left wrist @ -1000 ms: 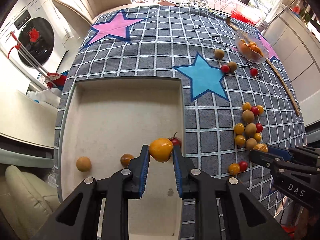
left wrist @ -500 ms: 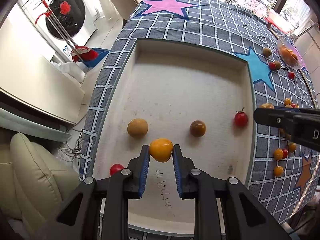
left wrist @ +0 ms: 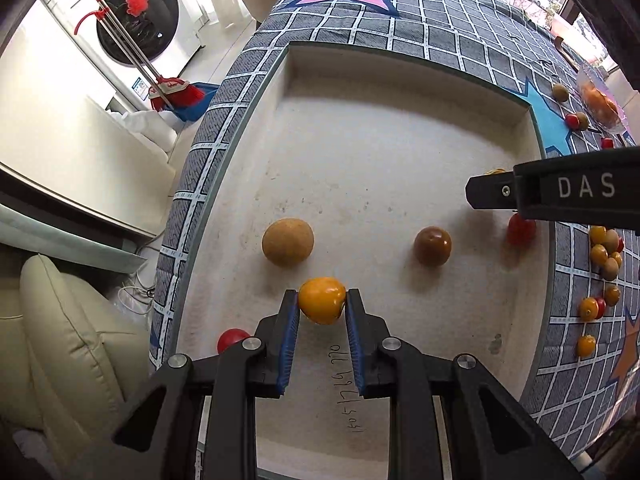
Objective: Organize fruits
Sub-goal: 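Carry both tomatoes into the white tray and open both grippers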
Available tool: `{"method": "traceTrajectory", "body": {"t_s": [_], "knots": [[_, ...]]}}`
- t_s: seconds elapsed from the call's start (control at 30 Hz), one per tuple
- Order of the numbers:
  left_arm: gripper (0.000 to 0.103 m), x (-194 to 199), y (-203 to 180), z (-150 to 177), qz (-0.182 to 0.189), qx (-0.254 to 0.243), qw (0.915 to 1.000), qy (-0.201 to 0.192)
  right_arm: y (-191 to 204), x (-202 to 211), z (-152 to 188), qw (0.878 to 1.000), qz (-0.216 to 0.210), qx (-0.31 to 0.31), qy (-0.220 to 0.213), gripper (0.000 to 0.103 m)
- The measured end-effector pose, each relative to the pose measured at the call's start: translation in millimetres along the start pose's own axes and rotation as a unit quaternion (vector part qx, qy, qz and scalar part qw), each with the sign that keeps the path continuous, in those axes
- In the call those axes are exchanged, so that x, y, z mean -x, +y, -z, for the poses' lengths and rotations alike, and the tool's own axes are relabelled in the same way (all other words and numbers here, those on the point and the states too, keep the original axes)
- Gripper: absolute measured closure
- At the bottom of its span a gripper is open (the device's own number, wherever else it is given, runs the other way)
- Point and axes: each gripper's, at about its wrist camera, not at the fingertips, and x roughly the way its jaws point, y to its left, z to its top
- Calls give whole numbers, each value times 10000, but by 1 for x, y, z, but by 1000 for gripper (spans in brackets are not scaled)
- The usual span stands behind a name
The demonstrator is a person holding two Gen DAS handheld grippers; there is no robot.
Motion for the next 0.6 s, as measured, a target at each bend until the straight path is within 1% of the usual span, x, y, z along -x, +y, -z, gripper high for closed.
{"method": "traceTrajectory", "body": {"t_s": [0.13, 0.33, 0.4, 0.47, 0.5, 0.53, 0.57, 0.6], "knots": [[78, -5, -1, 0, -14, -25, 10000, 46, -2, -10, 0, 9999, 23, -60, 99, 76], [78, -5, -3, 1, -90, -155, 9998, -3, 1, -11, -1, 9999, 91, 58, 66, 76], [78, -5, -4, 0, -131, -213, 9997, -5, 4, -11, 0, 9999, 81, 75, 79, 75], [77, -5, -4, 0, -142, -236, 9996, 3, 6, -12, -1, 9999, 38, 93, 107, 71], [72, -5, -5, 0, -117, -227, 9997, 21, 7, -13, -2, 9999, 25, 112, 119, 71], [47, -4, -4, 0, -86, -212, 9997, 37, 10, -14, -4, 9998, 13, 133, 134, 69], [26, -3, -4, 0, -111, -190, 9998, -5, 10, -14, -4, 9998, -3, 129, 140, 68], [25, 1, -3, 1, -188, -185, 9996, -124, 10, -15, -6, 9998, -26, 133, 145, 66]]}}
